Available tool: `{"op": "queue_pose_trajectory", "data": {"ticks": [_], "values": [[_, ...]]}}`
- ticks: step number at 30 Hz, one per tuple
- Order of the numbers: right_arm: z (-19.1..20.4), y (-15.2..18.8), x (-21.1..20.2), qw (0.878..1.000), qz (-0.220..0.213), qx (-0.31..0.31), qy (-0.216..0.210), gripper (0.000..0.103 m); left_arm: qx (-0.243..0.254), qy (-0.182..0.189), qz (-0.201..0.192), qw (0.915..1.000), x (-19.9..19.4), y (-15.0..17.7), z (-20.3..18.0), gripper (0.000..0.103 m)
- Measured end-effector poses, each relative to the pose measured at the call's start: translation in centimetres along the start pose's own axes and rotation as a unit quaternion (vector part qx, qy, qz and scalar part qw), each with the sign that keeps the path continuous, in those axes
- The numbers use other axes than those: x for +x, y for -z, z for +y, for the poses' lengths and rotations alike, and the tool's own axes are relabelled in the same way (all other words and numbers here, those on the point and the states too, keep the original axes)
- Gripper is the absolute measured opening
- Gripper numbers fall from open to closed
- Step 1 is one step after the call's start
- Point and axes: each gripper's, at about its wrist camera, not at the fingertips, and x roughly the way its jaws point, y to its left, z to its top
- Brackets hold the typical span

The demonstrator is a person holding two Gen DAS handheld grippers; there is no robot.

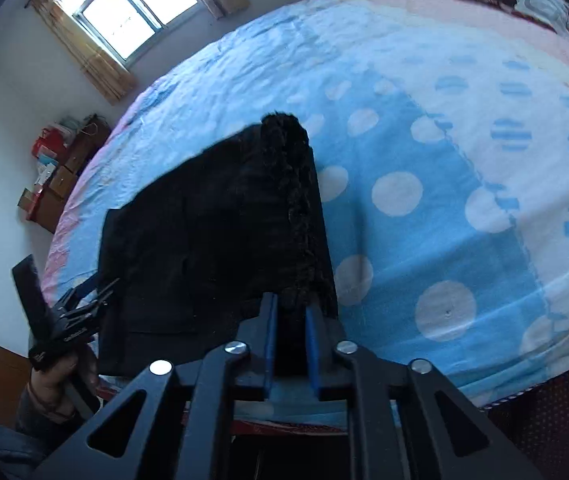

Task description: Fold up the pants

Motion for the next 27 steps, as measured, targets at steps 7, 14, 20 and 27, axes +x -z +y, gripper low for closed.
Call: {"op": "queue_pose_trajectory", "data": {"ticks": [7, 14, 20, 27], "values": [[-1.6, -0.1, 1.5, 1.0, 0.009, 0.019, -0.001, 0.017, -0.005, -0.014, -0.003, 0.9999, -1.2, -0.5, -0.1, 0.103], [1.5, 0.3, -3.1, 0.996, -0.087, -0.018, -0.008, 0.032, 0.007, -0.019, 0.015, 0.9997, -2.5, 0.7, -1.3, 0.103], [5.3, 2.4, 1.7, 0.996, -0.016, -0.085, -0.036, 0.04, -0.007, -0.008, 0.04, 0.9991, -1.7, 2.4, -1.8, 0.103], [3.9, 2.5, 4.2, 0.997, 0.023, -0.063, -0.046, 0.041, 0.005, -0.016, 0.032, 0.9994, -1.2, 2.9, -2.5, 0.103]]}}
